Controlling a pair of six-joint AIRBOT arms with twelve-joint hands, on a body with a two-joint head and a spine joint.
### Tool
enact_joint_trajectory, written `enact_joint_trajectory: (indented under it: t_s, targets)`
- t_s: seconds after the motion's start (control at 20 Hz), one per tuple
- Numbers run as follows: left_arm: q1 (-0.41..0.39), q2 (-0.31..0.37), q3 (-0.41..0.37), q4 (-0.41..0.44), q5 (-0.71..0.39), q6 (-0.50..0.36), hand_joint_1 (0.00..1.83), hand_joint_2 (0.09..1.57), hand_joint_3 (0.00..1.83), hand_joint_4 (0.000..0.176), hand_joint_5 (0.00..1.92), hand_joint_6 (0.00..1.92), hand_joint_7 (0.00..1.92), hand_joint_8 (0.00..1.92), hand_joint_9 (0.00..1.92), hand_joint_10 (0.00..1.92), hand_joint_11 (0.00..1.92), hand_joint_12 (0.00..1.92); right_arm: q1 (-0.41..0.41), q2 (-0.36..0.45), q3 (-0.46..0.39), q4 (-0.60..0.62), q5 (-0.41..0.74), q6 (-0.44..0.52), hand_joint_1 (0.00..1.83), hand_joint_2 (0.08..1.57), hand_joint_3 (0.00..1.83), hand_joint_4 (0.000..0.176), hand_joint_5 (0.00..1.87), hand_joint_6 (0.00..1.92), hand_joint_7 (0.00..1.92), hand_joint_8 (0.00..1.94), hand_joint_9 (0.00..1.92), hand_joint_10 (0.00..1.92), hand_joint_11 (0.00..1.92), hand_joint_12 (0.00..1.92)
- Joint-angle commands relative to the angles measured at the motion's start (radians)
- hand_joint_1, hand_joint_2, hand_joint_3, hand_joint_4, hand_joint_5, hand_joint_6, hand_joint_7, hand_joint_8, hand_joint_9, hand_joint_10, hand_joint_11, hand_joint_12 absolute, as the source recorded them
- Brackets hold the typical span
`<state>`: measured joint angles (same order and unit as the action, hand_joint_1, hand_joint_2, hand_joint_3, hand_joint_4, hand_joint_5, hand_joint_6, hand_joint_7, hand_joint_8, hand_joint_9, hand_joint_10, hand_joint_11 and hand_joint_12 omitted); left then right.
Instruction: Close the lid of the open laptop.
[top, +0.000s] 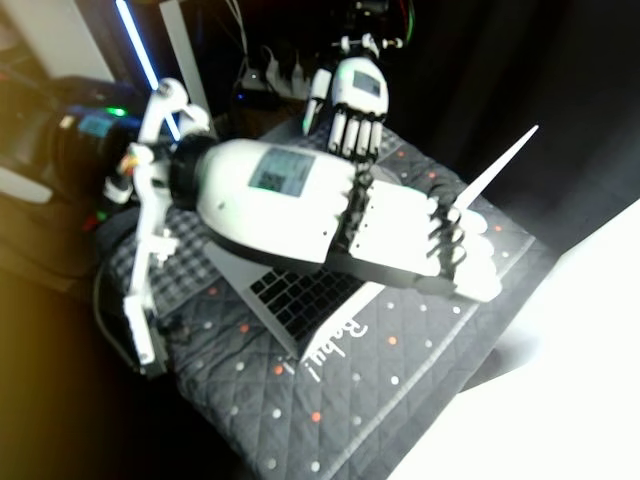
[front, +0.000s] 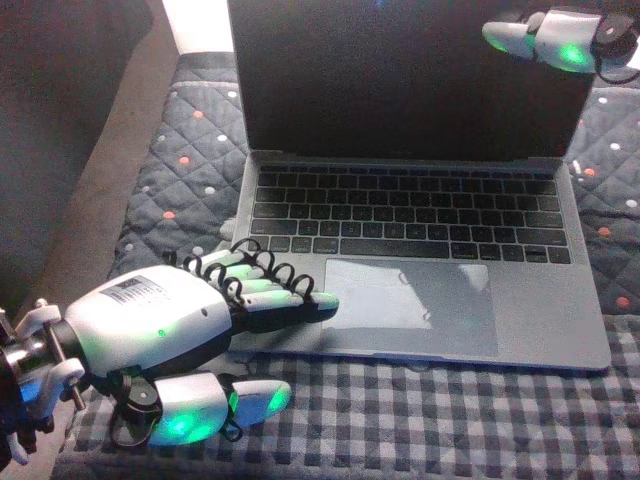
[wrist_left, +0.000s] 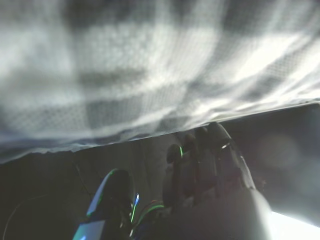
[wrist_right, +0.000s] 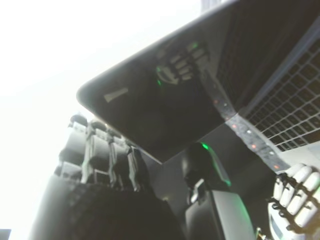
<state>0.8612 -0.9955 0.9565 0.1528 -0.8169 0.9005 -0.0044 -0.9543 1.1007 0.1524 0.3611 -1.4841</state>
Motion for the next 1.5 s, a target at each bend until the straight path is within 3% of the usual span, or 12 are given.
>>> enact_joint_trajectory:
  t_s: [0.0, 0.1, 0.25, 0.5, 0.65, 0.9, 0.95, 1.0, 1.05, 1.25, 1.3, 1.45]
  targets:
    - [-0.003, -0.007, -0.003, -0.008, -0.057, -0.009, 0.19, 1.45, 0.0, 0.021, 0.25, 0.0, 0.27, 0.0, 0.15, 0.31, 0.0, 0.64, 0.008, 0.019, -0.017, -0.028, 0.095, -0.004, 0.6, 1.24, 0.0, 0.004, 0.01, 1.06, 0.6, 0.04, 0.32, 1.02, 0.22, 1.85]
    - [0.002, -0.002, -0.004, -0.019, -0.063, -0.009, 0.22, 1.44, 0.0, 0.017, 0.27, 0.01, 0.28, 0.0, 0.15, 0.31, 0.0, 0.67, 0.005, 0.045, -0.069, -0.084, 0.098, -0.001, 0.52, 1.26, 0.0, 0.0, 0.02, 0.81, 0.54, 0.05, 0.13, 1.43, 0.23, 1.91]
    - [0.012, 0.01, -0.011, -0.033, -0.073, -0.009, 0.22, 1.43, 0.0, 0.028, 0.26, 0.0, 0.27, 0.0, 0.14, 0.3, 0.0, 0.71, -0.019, 0.084, -0.112, -0.286, 0.131, 0.209, 0.39, 1.2, 0.0, 0.0, 0.12, 0.59, 0.21, 1.0, 0.08, 1.59, 0.17, 1.92]
    - [0.031, 0.027, -0.023, -0.055, -0.1, -0.008, 0.24, 1.43, 0.0, 0.023, 0.28, 0.01, 0.28, 0.0, 0.12, 0.31, 0.0, 0.81, -0.126, 0.12, -0.127, -0.494, 0.234, 0.52, 0.48, 1.1, 0.02, 0.0, 0.21, 0.13, 0.11, 0.56, 0.0, 0.99, 0.0, 1.92]
    - [0.045, 0.041, -0.034, -0.074, -0.127, 0.001, 0.3, 1.41, 0.0, 0.044, 0.29, 0.01, 0.3, 0.01, 0.12, 0.34, 0.0, 0.98, -0.196, 0.139, -0.141, -0.568, 0.284, 0.637, 0.53, 1.21, 0.0, 0.0, 0.0, 1.25, 0.02, 1.44, 0.06, 1.74, 0.09, 1.92]
    - [0.065, 0.072, -0.064, -0.081, -0.202, 0.013, 0.29, 1.42, 0.0, 0.046, 0.42, 0.08, 0.43, 0.06, 0.1, 0.87, 0.0, 1.41, -0.283, 0.166, -0.173, -0.588, 0.303, 0.652, 0.49, 1.29, 0.01, 0.0, 0.0, 1.66, 0.0, 1.45, 0.0, 1.55, 0.0, 1.9]
    - [0.072, 0.083, -0.073, -0.081, -0.227, 0.014, 0.56, 1.43, 0.0, 0.15, 0.43, 1.42, 0.47, 0.73, 0.28, 1.32, 0.17, 1.75, -0.292, 0.169, -0.174, -0.588, 0.303, 0.659, 0.49, 1.28, 0.01, 0.0, 0.0, 1.75, 0.01, 1.53, 0.0, 1.6, 0.0, 1.92]
    - [0.092, 0.113, -0.096, -0.085, -0.294, 0.015, 0.67, 1.41, 0.0, 0.149, 0.47, 1.66, 0.51, 1.17, 0.45, 1.51, 0.37, 1.86, -0.308, 0.172, -0.174, -0.588, 0.303, 0.668, 0.49, 1.29, 0.01, 0.0, 0.0, 1.78, 0.03, 1.56, 0.0, 1.65, 0.0, 1.92]
    - [0.105, 0.134, -0.111, -0.091, -0.337, 0.016, 1.04, 1.34, 0.01, 0.0, 0.59, 1.42, 0.64, 1.65, 0.69, 1.72, 0.54, 1.87, -0.318, 0.174, -0.175, -0.588, 0.303, 0.672, 0.46, 1.29, 0.01, 0.0, 0.0, 1.75, 0.03, 1.58, 0.0, 1.65, 0.0, 1.92]
    - [0.19, 0.228, -0.161, -0.184, -0.559, 0.061, 0.79, 1.38, 0.04, 0.039, 0.54, 1.74, 0.99, 1.84, 1.07, 1.92, 0.91, 1.92, -0.387, 0.181, -0.175, -0.579, 0.303, 0.694, 0.37, 1.34, 0.01, 0.0, 0.0, 1.59, 0.03, 1.56, 0.01, 1.7, 0.0, 1.92]
    - [0.197, 0.232, -0.161, -0.2, -0.575, 0.068, 0.83, 1.39, 0.05, 0.0, 0.52, 1.76, 0.92, 1.9, 1.02, 1.92, 0.94, 1.92, -0.395, 0.181, -0.176, -0.577, 0.302, 0.694, 0.37, 1.34, 0.01, 0.0, 0.0, 1.62, 0.04, 1.58, 0.03, 1.75, 0.03, 1.92]
    - [0.203, 0.233, -0.154, -0.263, -0.656, 0.089, 0.91, 1.45, 0.11, 0.0, 0.31, 1.9, 0.59, 1.92, 0.78, 1.92, 0.9, 1.92, -0.444, 0.175, -0.177, -0.577, 0.302, 0.709, 0.45, 1.32, 0.0, 0.0, 0.0, 1.4, 0.02, 1.52, 0.0, 1.68, 0.0, 1.92]
